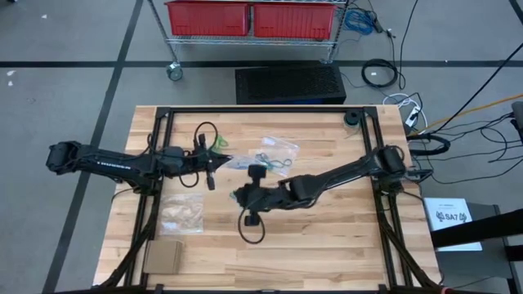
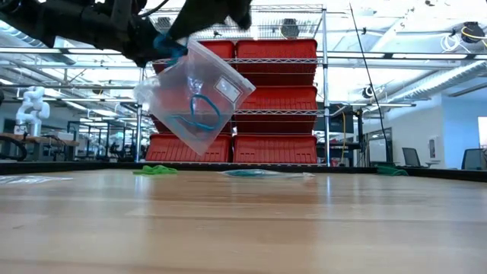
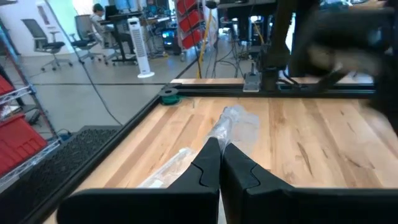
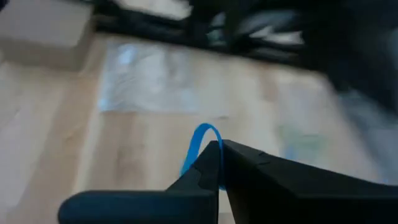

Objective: Sort rubber bands
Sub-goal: Put the blue rubber band into the open transparent zip lock bag

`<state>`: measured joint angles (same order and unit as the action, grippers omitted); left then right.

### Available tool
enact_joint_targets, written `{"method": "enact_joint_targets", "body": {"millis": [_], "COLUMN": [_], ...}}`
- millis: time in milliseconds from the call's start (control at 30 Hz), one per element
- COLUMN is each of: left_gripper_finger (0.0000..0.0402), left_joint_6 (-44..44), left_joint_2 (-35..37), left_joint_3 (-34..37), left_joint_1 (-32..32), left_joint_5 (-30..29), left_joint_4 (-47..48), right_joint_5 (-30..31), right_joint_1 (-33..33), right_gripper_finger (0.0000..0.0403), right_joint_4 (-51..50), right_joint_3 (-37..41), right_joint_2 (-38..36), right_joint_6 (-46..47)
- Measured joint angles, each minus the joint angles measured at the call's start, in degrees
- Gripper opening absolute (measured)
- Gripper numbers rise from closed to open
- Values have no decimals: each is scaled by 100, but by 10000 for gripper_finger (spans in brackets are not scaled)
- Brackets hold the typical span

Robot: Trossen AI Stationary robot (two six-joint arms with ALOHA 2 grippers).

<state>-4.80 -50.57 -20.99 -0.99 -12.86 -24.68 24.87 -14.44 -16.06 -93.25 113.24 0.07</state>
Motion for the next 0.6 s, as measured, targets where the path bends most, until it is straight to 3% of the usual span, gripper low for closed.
{"method": "enact_joint_targets", "body": {"millis": [300,600], "left_gripper_finger": [0,0], "left_joint_6": [2,15], "left_joint_2": [2,2], "left_joint_3": [0,0], "left_joint_1": [0,0], "left_joint_5": [133,214], "left_joint_4": [-48,-44], "right_joint_5": [1918,2786], "right_joint_1": [-46,59], "right_gripper_finger": [0,0], "right_joint_4": [-253,-249], "right_joint_3": [0,0], "right_joint_2": [-652,-646], "right_joint_6": [-377,-655]}}
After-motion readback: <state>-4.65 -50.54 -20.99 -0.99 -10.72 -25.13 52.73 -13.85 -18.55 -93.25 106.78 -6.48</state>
